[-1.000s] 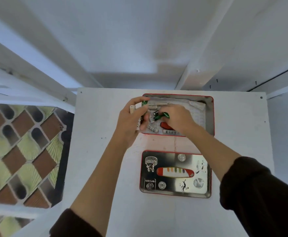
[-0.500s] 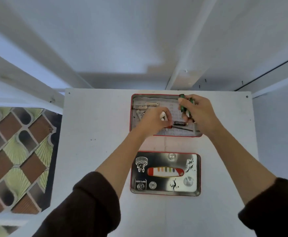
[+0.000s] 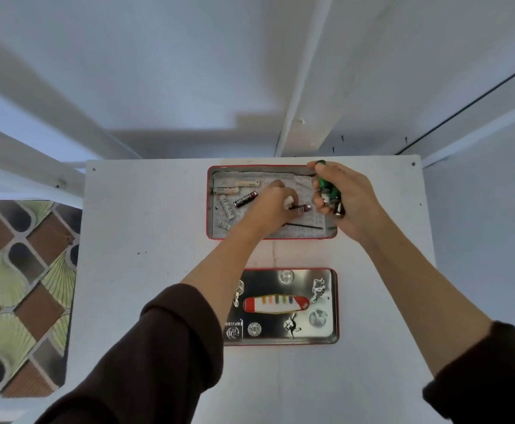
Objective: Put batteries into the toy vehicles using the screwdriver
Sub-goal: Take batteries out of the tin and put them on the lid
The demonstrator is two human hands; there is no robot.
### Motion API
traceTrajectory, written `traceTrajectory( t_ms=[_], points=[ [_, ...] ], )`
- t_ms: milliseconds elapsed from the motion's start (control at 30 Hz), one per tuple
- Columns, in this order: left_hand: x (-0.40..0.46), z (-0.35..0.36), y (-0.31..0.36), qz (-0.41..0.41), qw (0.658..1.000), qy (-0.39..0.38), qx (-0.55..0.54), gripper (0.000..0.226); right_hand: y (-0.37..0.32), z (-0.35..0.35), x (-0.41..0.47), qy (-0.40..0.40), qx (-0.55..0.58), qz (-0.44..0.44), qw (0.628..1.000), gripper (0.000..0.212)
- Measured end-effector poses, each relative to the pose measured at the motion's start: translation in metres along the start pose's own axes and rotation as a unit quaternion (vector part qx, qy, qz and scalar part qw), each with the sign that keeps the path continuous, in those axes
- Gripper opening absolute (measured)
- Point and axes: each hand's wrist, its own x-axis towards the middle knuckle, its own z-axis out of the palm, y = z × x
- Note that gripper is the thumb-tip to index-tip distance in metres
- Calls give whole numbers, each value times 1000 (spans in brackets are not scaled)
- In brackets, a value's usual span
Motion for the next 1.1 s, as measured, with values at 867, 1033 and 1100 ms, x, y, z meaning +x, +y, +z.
traceTrajectory(
  t_ms=[867, 1033, 1100],
  points=[
    [-55, -41, -16, -190, 803, 219, -520, 24, 37, 40, 22, 38, -323, 11, 946, 12],
    [-26, -19, -15, -244, 870, 301, -305, 23, 21, 21, 14, 68, -250, 10, 966, 14],
    [-18, -19, -20, -238, 894, 297, -238, 24, 17, 19, 13, 70, -264, 10, 962, 14]
  ],
)
